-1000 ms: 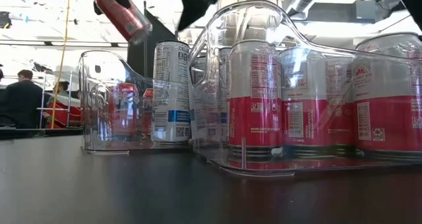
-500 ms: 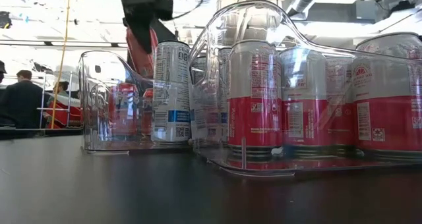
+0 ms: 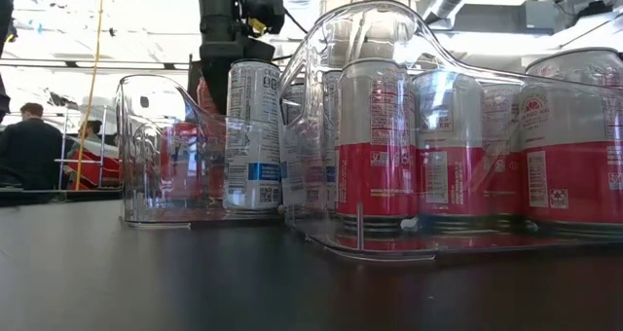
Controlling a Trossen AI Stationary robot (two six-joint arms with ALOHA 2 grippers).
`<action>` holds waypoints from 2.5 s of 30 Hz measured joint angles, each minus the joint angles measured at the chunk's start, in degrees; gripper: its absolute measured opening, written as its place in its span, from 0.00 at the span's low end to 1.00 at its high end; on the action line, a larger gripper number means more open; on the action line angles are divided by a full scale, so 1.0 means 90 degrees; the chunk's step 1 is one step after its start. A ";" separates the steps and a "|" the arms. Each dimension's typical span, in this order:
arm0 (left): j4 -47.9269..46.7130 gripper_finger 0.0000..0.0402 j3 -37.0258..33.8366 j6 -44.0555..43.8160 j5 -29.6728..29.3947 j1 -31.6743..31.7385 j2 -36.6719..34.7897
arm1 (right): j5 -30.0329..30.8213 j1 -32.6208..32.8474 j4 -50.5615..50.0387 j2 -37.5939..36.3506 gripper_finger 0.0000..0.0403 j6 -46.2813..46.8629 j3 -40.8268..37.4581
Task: Sort soda cans
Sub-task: Put the orange soda can in the top left transparent bin, then adjust the transparent bins
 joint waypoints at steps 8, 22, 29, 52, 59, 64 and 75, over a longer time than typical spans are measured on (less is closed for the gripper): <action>0.0209 0.74 0.0000 -0.0042 -0.0111 0.0098 0.0008 | 0.0602 0.0524 -0.0567 -0.0018 0.92 0.0322 -0.0002; 0.0815 0.74 -0.0829 -0.0081 0.0023 0.0110 0.0008 | 0.0807 0.0727 -0.0600 0.0004 0.92 0.0413 -0.0002; 0.1274 0.74 -0.1063 -0.0030 0.0054 0.0110 0.0008 | 0.0806 0.0725 -0.0598 0.0004 0.92 0.0533 -0.0002; 0.1813 0.74 -0.1362 0.0023 0.0060 0.0110 0.0008 | 0.0801 0.0727 -0.0601 0.0004 0.92 0.0746 -0.0002; 0.1995 0.93 -0.1350 0.0072 0.0002 0.0110 0.0000 | 0.0794 0.0727 -0.0617 0.0004 0.92 0.0764 -0.0002; 0.2046 0.85 -0.1350 0.0071 0.0009 0.0110 0.0000 | 0.0784 0.0727 -0.0626 0.0004 0.92 0.0798 -0.0002; 0.1327 0.85 -0.0874 0.0063 -0.0097 0.0107 -0.0014 | 0.0780 0.0727 -0.0717 0.0004 0.92 0.0888 -0.0002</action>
